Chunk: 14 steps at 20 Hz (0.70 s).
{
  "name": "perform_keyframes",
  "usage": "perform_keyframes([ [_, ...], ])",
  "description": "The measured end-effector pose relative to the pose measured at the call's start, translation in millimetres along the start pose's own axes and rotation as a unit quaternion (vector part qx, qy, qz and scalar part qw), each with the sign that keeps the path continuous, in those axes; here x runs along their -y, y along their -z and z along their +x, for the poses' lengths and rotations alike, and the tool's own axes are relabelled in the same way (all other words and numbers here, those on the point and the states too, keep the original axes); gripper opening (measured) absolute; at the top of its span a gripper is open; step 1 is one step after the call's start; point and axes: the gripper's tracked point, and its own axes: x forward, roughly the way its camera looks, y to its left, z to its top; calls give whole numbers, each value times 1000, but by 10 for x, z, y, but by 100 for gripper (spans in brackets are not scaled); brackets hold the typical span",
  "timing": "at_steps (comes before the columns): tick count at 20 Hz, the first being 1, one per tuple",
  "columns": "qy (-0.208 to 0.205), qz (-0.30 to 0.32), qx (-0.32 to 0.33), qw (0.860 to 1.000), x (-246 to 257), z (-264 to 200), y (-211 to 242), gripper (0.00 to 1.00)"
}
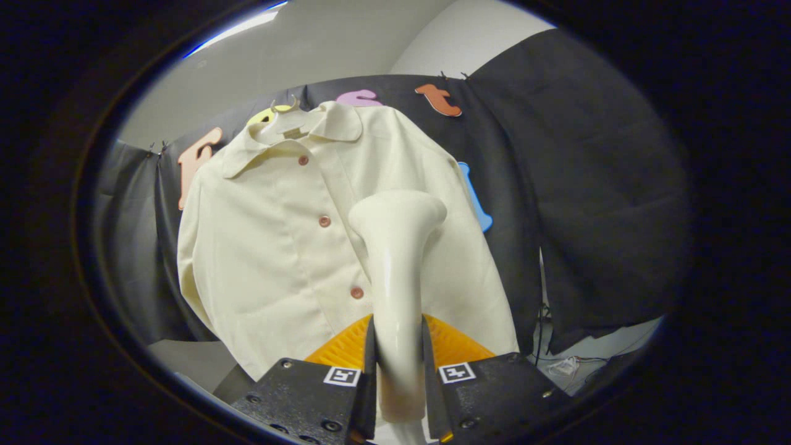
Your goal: Iron the clothes twice with a garment steamer, once on the left side and once on the right side.
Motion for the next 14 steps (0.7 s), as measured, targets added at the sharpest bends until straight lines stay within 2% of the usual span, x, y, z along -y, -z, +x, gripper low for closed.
perform_keyframes([
  [14, 23, -3, -68, 997, 323, -274, 894, 32],
])
